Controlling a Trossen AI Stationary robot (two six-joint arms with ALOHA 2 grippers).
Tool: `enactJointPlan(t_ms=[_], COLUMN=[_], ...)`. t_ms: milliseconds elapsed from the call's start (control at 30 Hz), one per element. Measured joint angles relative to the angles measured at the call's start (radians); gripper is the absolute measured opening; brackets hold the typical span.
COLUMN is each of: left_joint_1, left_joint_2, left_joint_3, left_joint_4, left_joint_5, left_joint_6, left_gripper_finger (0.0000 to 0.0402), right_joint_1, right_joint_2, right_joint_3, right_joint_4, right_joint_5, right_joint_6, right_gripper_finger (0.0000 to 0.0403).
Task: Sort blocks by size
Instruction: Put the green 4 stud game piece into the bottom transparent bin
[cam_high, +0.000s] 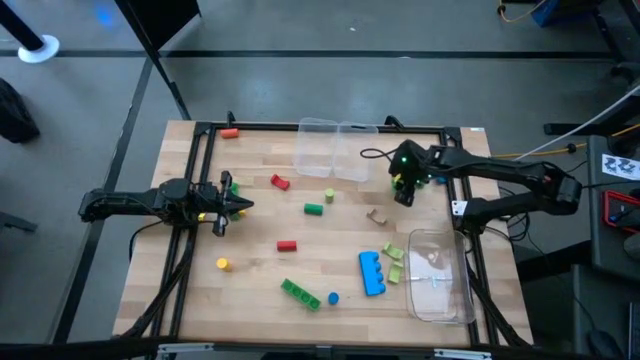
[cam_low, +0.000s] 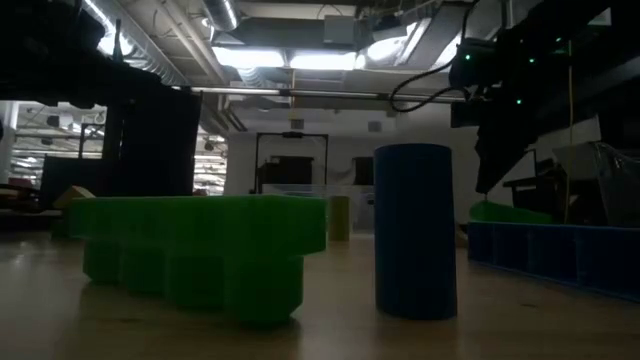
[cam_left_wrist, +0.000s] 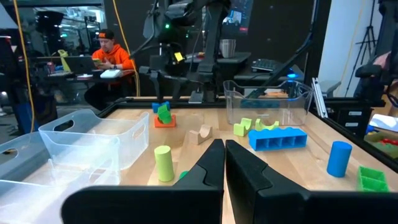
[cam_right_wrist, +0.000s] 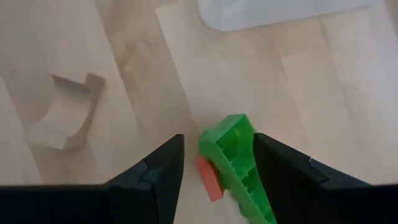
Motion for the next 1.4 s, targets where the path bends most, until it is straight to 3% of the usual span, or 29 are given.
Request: enactJointPlan(t_ms=[400, 733, 1033, 1233, 1400], left_joint_1=[0.000, 0.000, 0.000, 0.000, 0.000], left_joint_2=[0.000, 0.000, 0.000, 0.000, 0.000], left_joint_3=[0.000, 0.000, 0.000, 0.000, 0.000], left_joint_4=[0.000, 0.000, 0.000, 0.000, 0.000], left_joint_5=[0.000, 0.000, 0.000, 0.000, 0.000], left_joint_6=[0.000, 0.000, 0.000, 0.000, 0.000], left_gripper_finger=[0.0000, 0.0000, 0.0000, 0.0000, 0.0000], right_joint_1=[0.000, 0.000, 0.001, 0.001, 0.002], right_joint_2=[0.078, 0.136, 0.159, 0.159, 0.159], right_joint_3=[0.000, 0.000, 0.000, 0.001, 0.081], right_joint_4=[-0.009, 0.004, 0.006, 0.003, -0.119], right_joint_5=[0.041, 0.053, 0.057, 0.060, 0.102], right_joint_6=[-0.007, -0.052, -0.054, -0.053, -0.053], right_gripper_finger=[0.0188, 0.0114, 0.0015, 0.0020, 0.0008])
